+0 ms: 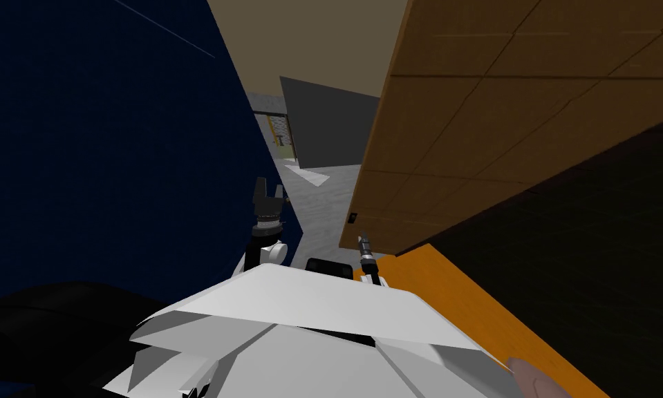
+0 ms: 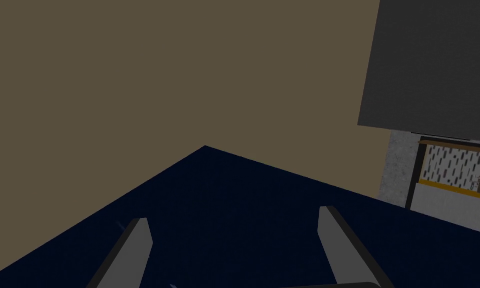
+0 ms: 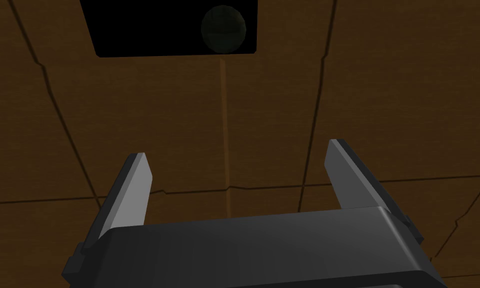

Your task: Push the door open

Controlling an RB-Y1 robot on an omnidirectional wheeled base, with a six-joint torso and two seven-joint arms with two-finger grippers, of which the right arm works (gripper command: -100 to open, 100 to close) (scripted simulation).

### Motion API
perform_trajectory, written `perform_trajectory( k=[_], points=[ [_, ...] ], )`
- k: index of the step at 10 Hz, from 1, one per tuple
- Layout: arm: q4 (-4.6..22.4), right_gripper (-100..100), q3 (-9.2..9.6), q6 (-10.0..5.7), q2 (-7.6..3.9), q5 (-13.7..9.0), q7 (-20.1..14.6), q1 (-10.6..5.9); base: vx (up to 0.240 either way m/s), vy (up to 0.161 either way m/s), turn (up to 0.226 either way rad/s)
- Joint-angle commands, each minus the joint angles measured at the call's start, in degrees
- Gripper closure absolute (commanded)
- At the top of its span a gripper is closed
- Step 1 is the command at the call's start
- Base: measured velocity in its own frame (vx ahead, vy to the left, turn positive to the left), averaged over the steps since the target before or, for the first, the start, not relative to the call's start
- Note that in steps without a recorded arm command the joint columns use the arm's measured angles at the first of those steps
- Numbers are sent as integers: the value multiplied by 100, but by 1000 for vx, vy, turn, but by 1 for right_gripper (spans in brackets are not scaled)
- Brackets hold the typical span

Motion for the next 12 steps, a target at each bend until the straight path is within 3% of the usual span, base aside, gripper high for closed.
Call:
perform_trajectory(
  k=[1,3,7,12],
  points=[
    [-64,-100,29,24,100,-7,-31,50,-255,100,-30],
    [63,-100,-12,-36,34,-19,2,-31,-21,35,5],
    [163,-100,-64,-96,20,-42,44,-108,198,12,20],
    [312,-100,-142,-185,140,-76,105,-222,212,30,22]
  ],
)
